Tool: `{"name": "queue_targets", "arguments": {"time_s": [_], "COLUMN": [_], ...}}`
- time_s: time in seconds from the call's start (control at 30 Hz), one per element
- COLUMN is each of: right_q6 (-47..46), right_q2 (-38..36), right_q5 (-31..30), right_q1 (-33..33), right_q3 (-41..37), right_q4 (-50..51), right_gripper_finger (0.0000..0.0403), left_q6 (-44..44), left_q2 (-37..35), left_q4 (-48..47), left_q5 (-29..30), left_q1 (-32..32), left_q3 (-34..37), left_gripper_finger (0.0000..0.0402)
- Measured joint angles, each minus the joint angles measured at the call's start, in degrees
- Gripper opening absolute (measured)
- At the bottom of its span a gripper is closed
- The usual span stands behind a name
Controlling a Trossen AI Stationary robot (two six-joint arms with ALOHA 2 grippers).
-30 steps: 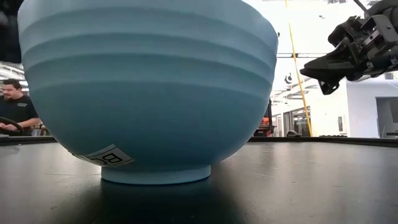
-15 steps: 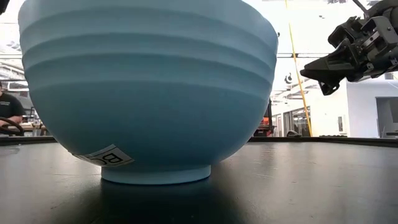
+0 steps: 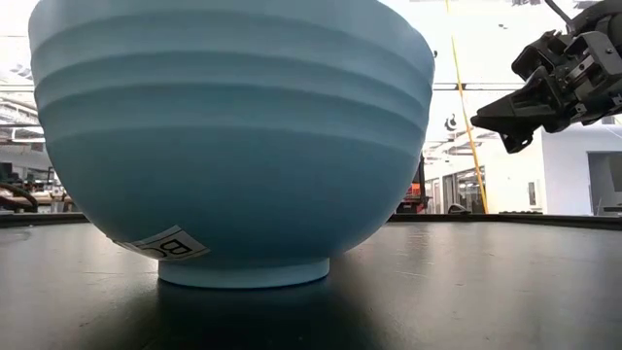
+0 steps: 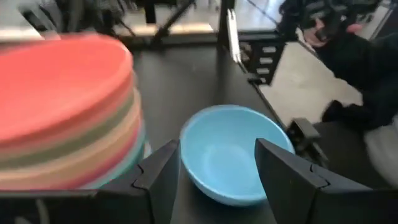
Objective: Nest bowls inside each other
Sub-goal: Stack the blue bowl on the red bowl
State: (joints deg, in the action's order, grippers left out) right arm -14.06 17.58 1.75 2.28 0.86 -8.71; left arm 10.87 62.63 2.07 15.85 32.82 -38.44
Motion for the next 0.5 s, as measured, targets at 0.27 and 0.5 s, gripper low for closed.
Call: {"name": "queue_targets", "arguments": {"time_s": [0.27, 0.5], "right_q6": [-0.2, 0.0], "right_q2": [0.0, 0.0], "right_q5": [0.0, 0.0], "right_q1": [0.0, 0.0], "right_q3": [0.0, 0.0], "right_q4": [0.0, -0.1], "right_gripper_finger": [0.0073, 0.0073], "left_q6": [24.5, 39.2], "left_q2": [2.4, 7.0], "left_q4": [-4.0, -5.8], "left_q5": [1.3, 1.8], "left_q1": [0.5, -0.9], "left_q3": [-0.8, -0.8], "left_gripper_finger": [0.0209, 0.0209]}}
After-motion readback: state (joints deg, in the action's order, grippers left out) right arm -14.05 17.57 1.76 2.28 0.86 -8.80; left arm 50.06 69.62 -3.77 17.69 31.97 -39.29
